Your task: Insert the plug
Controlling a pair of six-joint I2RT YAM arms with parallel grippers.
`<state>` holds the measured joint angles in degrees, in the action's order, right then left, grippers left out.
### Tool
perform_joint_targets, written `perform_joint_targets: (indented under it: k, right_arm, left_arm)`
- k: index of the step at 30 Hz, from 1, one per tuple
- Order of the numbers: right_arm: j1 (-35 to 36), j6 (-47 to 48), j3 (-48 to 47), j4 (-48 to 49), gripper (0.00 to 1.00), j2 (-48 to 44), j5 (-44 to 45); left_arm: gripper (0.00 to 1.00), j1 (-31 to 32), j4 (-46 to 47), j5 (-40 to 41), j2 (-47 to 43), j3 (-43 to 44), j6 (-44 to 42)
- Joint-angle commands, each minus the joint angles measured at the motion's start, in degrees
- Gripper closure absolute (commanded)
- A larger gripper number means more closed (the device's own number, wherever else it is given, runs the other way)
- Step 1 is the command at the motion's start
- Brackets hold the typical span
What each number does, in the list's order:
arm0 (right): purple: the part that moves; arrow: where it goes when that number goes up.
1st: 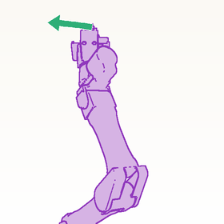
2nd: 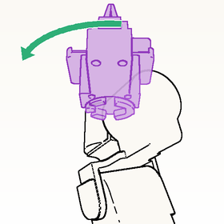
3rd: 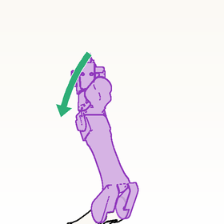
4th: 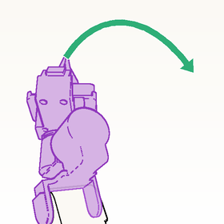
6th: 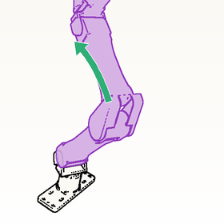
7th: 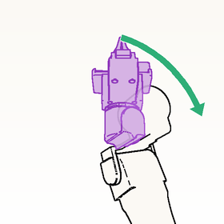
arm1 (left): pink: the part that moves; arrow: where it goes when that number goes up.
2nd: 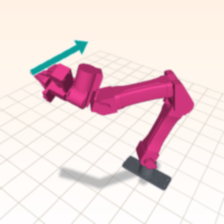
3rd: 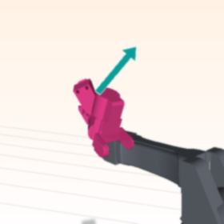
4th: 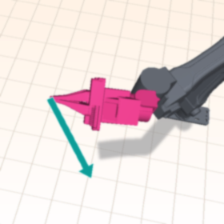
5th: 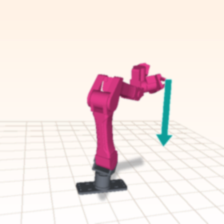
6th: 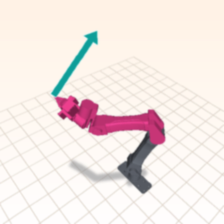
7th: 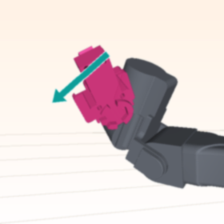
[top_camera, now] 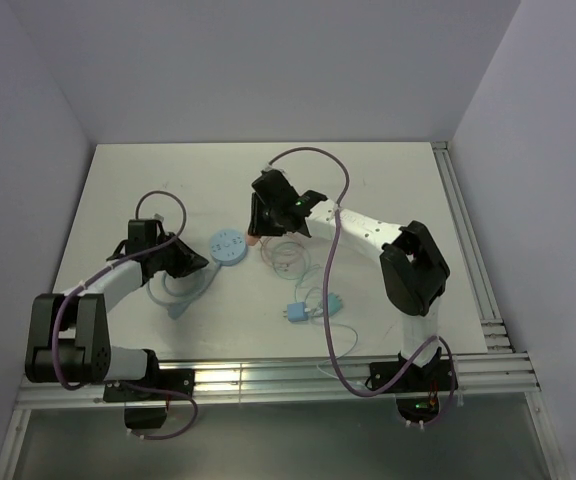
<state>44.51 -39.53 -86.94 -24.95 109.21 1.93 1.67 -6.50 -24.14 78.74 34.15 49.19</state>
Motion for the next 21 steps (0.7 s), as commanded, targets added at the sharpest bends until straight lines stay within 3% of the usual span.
perform_joint_targets:
  k: [1, 4, 7, 8, 11, 17, 21]
  right_arm:
    - [0.4, 10.3, -2.7, 3.8, 1.00, 0.7, -2.9]
    - [0.2, 14.1, -9.2, 0.8, 1.00, 4.6, -7.1]
    - [0.2, 16.3, -17.0, -4.4, 1.00, 9.8, -8.8]
    - [0.2, 17.1, -21.3, -6.1, 1.00, 11.1, -9.1]
    - [0.1, 18.7, -25.5, -9.8, 1.00, 14.2, -9.1]
    - [0.2, 20.7, -31.4, -17.3, 1.00, 18.6, -7.9]
    - [0.2, 20.9, -30.4, -17.7, 1.00, 18.6, -8.0]
  left_arm:
    - [0.79, 1.4, 1.4, 1.3, -4.5, -1.0, -2.6]
    - [0.73, 2.6, 1.7, 4.0, -6.0, -2.1, -3.0]
    - [0.61, 3.9, 3.4, 4.5, -6.9, -3.6, -2.7]
    - [0.51, 4.5, 4.2, 4.7, -7.1, -4.2, -2.3]
    - [0.42, 5.5, 4.9, 6.7, -8.0, -4.9, -1.2]
    - [0.44, 6.3, 6.0, 8.1, -7.6, -5.8, -0.5]
    - [0.47, 6.4, 8.0, 7.9, -6.1, -6.6, -0.3]
